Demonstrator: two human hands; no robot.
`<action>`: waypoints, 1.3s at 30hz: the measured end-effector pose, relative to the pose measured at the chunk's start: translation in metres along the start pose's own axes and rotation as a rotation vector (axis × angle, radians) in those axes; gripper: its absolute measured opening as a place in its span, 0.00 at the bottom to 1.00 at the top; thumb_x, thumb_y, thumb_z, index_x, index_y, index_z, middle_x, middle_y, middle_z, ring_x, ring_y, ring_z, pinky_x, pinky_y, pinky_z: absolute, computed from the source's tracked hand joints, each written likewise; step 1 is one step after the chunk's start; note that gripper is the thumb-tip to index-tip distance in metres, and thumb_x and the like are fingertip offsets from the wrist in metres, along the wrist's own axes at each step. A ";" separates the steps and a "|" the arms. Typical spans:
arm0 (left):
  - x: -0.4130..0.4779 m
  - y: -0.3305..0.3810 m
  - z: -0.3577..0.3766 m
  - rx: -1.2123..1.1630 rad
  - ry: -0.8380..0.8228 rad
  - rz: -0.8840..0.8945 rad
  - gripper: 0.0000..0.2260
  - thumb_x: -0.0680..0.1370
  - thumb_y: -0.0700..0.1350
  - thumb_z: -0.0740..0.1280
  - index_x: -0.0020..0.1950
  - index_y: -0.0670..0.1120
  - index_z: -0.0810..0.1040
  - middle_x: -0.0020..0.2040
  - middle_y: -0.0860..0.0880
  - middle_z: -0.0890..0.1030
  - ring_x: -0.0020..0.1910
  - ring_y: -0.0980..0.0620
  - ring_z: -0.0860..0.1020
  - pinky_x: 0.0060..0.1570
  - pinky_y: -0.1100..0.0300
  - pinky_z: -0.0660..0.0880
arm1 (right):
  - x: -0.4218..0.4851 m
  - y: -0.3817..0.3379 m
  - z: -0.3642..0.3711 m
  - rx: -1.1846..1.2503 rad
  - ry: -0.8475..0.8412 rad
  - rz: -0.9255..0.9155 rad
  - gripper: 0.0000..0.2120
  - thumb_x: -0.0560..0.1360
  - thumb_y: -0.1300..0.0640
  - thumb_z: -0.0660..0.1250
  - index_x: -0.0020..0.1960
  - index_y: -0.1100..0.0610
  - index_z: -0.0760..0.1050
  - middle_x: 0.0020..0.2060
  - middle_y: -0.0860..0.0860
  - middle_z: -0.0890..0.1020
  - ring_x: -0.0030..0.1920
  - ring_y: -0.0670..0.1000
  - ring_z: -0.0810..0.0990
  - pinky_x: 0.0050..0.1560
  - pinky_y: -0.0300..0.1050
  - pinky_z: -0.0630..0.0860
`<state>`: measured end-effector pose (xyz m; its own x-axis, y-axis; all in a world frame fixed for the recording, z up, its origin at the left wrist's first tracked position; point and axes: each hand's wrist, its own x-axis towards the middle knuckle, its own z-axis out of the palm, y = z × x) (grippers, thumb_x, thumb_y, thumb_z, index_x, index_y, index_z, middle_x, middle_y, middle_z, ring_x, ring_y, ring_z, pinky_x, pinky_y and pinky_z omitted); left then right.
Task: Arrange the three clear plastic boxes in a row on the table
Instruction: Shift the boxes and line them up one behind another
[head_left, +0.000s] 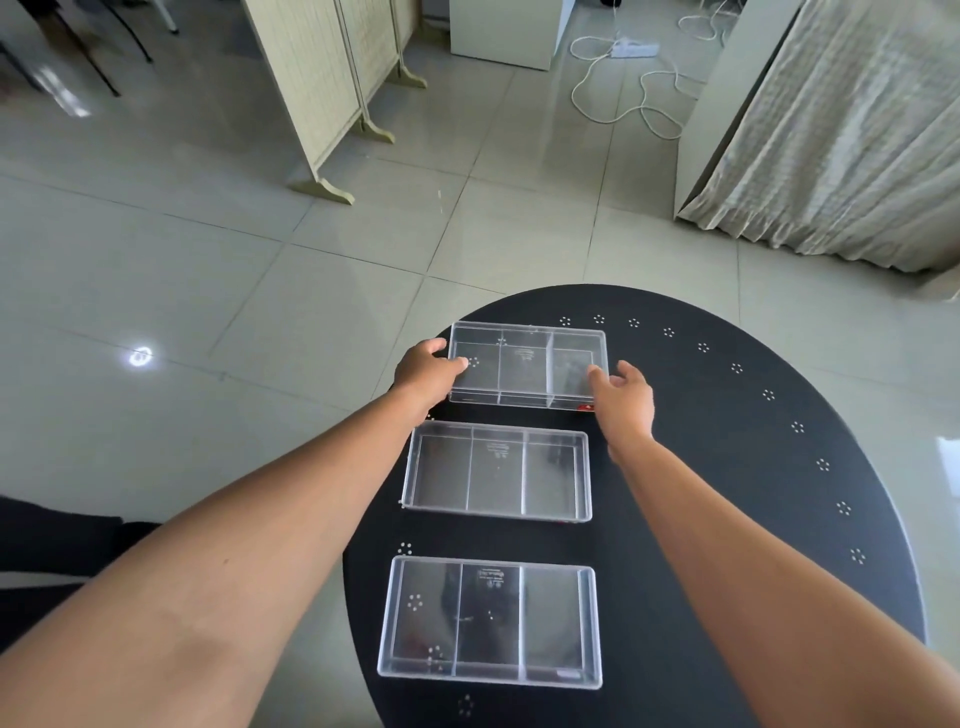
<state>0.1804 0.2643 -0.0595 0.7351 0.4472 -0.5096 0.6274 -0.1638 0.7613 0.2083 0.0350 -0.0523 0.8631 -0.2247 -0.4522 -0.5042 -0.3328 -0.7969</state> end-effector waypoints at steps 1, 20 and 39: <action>-0.001 -0.002 -0.001 -0.008 -0.003 0.001 0.25 0.76 0.45 0.69 0.73 0.48 0.70 0.56 0.51 0.77 0.47 0.52 0.78 0.58 0.49 0.79 | -0.001 0.001 -0.001 0.004 0.011 0.013 0.29 0.79 0.49 0.63 0.77 0.56 0.64 0.69 0.52 0.76 0.67 0.55 0.75 0.57 0.45 0.69; 0.005 -0.001 -0.001 -0.018 -0.031 -0.009 0.24 0.76 0.41 0.68 0.73 0.48 0.71 0.66 0.44 0.77 0.59 0.45 0.79 0.63 0.48 0.76 | 0.009 0.000 0.002 -0.007 -0.003 0.016 0.15 0.79 0.56 0.62 0.64 0.55 0.79 0.50 0.50 0.84 0.46 0.50 0.78 0.42 0.40 0.71; -0.070 -0.069 -0.048 -0.038 -0.241 -0.187 0.28 0.73 0.41 0.74 0.72 0.42 0.71 0.60 0.44 0.82 0.57 0.46 0.81 0.57 0.50 0.78 | -0.051 0.062 -0.046 -0.034 -0.320 0.169 0.30 0.71 0.49 0.76 0.68 0.63 0.75 0.62 0.57 0.81 0.57 0.54 0.81 0.53 0.49 0.80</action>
<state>0.0733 0.2862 -0.0566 0.6503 0.2443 -0.7194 0.7510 -0.0635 0.6573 0.1320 -0.0159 -0.0600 0.7299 0.0172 -0.6833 -0.6367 -0.3466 -0.6889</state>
